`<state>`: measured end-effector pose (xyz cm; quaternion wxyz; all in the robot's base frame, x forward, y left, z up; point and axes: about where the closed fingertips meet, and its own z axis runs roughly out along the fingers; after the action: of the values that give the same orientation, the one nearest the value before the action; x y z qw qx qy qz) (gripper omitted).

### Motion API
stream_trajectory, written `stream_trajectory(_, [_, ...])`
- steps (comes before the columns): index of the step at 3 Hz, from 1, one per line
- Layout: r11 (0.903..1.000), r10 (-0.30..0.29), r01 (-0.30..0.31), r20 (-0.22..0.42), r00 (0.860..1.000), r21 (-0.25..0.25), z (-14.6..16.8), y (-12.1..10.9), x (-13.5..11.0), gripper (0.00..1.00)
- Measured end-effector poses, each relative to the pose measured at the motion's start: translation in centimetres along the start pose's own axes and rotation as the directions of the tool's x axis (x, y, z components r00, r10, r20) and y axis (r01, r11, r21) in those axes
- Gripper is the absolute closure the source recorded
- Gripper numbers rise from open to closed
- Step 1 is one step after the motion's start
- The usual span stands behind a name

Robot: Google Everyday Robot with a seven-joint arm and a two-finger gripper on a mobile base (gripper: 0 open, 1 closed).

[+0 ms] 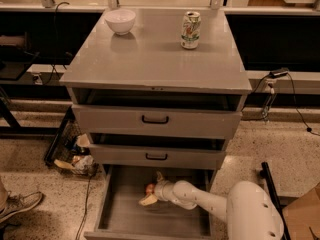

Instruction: Pick apple from bottom drawer and place on counter

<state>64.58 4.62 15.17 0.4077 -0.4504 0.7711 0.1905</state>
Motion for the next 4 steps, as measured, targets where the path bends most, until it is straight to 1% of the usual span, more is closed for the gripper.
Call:
stream_trajectory(1, [0.9999,0.010,-0.010,-0.013,1.000,0.006,0.2,-0.7,0.8,0.18])
stream_trajectory(2, [1.0000,0.009,-0.009,-0.029,1.000,-0.004,0.0,-0.8,1.5,0.41])
stream_trajectory(3, [0.9992,0.006,-0.007,-0.044,0.999,-0.039,-1.2,-0.4,2.8,0.72])
stream_trajectory(4, [0.9954,0.008,-0.009,-0.004,1.000,-0.095,-4.3,0.2,3.1,0.96])
